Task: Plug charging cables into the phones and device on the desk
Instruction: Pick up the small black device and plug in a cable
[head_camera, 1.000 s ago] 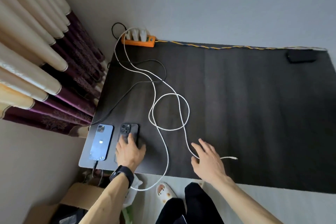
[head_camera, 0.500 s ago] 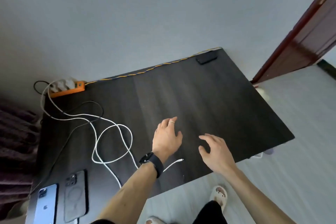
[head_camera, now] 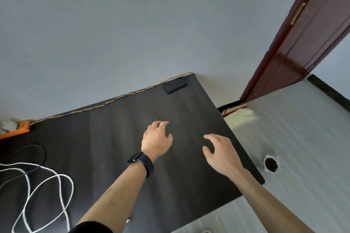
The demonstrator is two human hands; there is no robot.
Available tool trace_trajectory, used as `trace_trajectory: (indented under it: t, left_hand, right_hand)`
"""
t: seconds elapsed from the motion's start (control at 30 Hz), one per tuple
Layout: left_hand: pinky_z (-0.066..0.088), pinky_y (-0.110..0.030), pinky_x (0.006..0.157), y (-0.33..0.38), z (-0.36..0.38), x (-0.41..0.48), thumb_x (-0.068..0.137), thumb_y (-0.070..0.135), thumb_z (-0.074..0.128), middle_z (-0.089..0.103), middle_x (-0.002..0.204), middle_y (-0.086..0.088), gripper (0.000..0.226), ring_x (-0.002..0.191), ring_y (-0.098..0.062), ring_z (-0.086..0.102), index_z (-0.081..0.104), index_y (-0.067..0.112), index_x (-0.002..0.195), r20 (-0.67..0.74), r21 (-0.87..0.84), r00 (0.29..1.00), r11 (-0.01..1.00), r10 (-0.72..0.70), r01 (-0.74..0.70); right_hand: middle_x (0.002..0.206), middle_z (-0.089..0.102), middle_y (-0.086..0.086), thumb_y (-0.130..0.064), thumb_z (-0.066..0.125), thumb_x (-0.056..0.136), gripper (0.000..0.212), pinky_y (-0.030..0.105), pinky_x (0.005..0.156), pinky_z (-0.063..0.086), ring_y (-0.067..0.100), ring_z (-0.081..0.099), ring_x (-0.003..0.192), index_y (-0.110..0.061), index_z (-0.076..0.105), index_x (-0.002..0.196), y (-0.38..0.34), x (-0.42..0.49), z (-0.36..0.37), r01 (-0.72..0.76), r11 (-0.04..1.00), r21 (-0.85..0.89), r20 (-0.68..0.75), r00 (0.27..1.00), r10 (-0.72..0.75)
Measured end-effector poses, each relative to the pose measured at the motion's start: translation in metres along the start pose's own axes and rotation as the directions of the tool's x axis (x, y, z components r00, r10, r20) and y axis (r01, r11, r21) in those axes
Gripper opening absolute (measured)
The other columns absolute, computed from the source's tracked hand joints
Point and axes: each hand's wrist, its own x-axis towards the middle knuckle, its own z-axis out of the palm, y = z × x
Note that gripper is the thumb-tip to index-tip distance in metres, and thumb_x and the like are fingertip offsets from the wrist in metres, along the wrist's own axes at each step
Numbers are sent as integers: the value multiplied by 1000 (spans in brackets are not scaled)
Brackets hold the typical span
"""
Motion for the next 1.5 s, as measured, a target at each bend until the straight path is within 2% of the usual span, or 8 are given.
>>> trace_trajectory:
  t: [0.3,0.5,0.7,0.93,1.07,1.23,1.37,1.5]
  left_hand:
    - [33,-39,115,15,12,128,94,36,54,42,152,-2,59,140,-25,36,42,19,149,46,67,999,998,15,-18]
    - [31,-41,116,-1,38,222,94,43,52,37,155,-4,63,142,-27,35,38,21,151,97,153,995,987,34,-48]
    - [24,-46,120,-13,68,313,93,47,52,23,163,-10,69,149,-30,24,31,23,154,133,240,990,967,53,-85]
    - [18,-53,121,-24,96,396,98,53,42,8,169,-9,75,154,-30,8,12,26,160,86,401,994,911,71,-99]
    - [21,-55,118,-34,118,377,99,55,38,20,166,-5,70,152,-29,17,19,26,159,8,427,996,900,90,-85]
    - [31,-62,111,-45,138,296,95,43,57,47,148,-13,54,145,-41,31,50,24,145,-83,329,991,941,107,-75]
    - [41,-58,106,-61,155,234,91,36,69,43,149,-25,45,139,-46,40,61,19,131,-23,228,997,971,75,-68]
    - [57,-44,88,-61,140,201,83,43,76,56,128,-20,57,119,-38,56,59,12,127,84,288,990,949,111,-131]
  right_hand:
    - [150,48,-8,-44,54,97,50,34,114,39,16,41,140,-30,45,144,34,124,3,-48,997,-66,72,996,53]
    - [167,19,-1,-54,41,99,63,42,119,31,27,20,152,-34,23,155,62,200,49,-88,977,-196,208,970,129]
    - [167,-19,0,-69,25,95,74,66,118,7,31,-18,153,-43,-10,155,89,247,105,-77,951,-299,259,953,158]
    - [161,-32,-5,-74,17,93,74,61,111,-13,28,-31,148,-46,-19,152,108,250,131,-51,952,-302,181,977,110]
    - [162,-32,-5,-74,17,93,75,62,112,-13,28,-32,148,-46,-20,152,110,249,131,-62,947,-314,203,971,130]
    - [165,-26,-2,-73,20,94,76,67,116,-2,29,-28,150,-44,-16,154,107,252,126,-60,950,-306,246,959,139]
    - [166,-21,1,-67,31,96,79,67,118,6,31,-20,152,-39,-12,156,103,251,117,-38,941,-335,313,938,150]
    - [168,-17,1,-64,43,94,86,63,119,15,30,-14,154,-34,-7,158,98,223,107,-39,933,-359,394,899,189]
